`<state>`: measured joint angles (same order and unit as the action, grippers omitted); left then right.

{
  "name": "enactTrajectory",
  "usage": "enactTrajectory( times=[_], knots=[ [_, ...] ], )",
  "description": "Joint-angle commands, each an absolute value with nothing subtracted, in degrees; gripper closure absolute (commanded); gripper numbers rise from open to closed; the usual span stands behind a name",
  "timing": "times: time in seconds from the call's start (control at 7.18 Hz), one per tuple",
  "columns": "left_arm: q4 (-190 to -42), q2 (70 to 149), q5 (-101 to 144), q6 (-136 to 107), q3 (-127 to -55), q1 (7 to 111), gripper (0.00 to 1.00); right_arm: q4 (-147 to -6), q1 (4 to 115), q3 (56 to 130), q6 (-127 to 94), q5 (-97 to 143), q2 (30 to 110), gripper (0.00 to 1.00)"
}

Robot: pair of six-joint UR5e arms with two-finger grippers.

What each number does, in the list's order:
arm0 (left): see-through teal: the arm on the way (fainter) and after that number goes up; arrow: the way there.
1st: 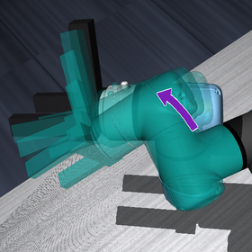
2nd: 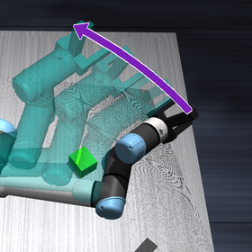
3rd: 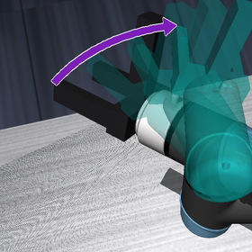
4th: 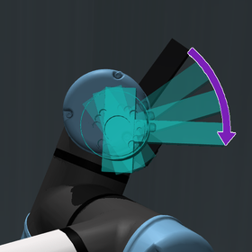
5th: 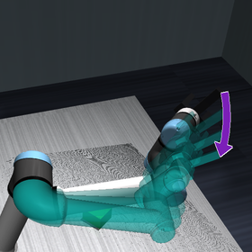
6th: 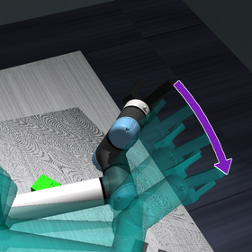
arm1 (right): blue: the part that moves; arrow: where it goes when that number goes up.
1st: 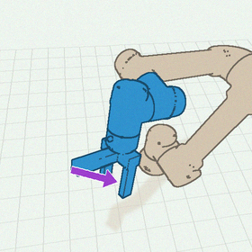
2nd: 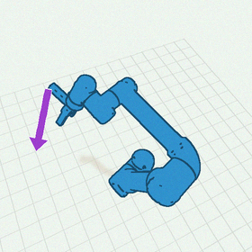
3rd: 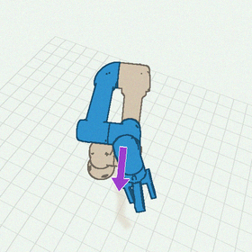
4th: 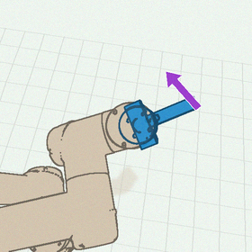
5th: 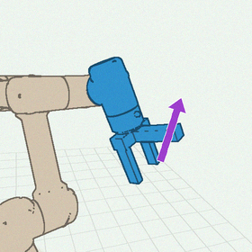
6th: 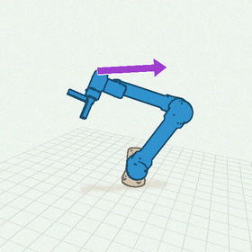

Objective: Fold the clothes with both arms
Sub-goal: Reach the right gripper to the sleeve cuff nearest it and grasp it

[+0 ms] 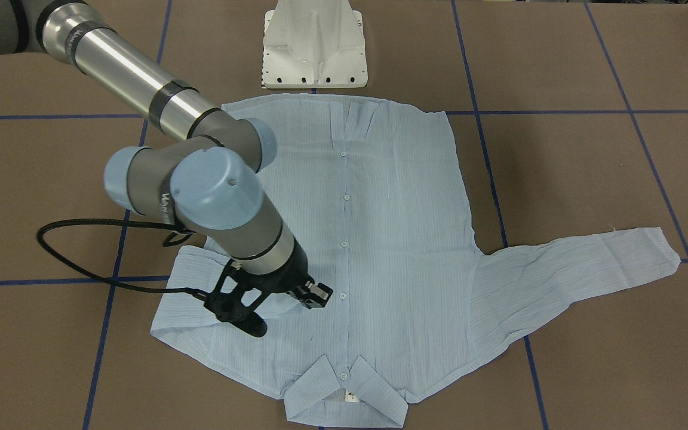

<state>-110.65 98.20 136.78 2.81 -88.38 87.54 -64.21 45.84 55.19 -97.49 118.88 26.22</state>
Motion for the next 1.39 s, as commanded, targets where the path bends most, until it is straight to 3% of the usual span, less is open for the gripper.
enactTrajectory(
  times=[0.0,0.84,0.97,1.11,1.25],
  knots=[
    [-110.65,97.3,136.85,2.9,-88.33,87.54,0.01,-58.83,41.25,47.06,-103.41,111.66,19.1,1.0],
    [-110.83,95.54,136.85,2.99,-88.42,87.54,0.01,-57.84,35.95,43.86,-104.5,104.69,16.26,1.0],
    [-110.83,95.54,136.85,2.99,-88.24,87.45,0.0,-54.87,35.95,41.51,-105.72,104.16,16.26,0.49],
    [-111.0,95.54,136.85,2.9,-87.89,87.19,0.0,-52.58,34.47,39.48,-106.34,100.15,15.22,0.03],
    [-111.01,95.54,136.85,2.9,-87.72,86.49,0.0,-52.38,33.5,38.24,-108.78,98.98,13.81,0.03]
  ],
)
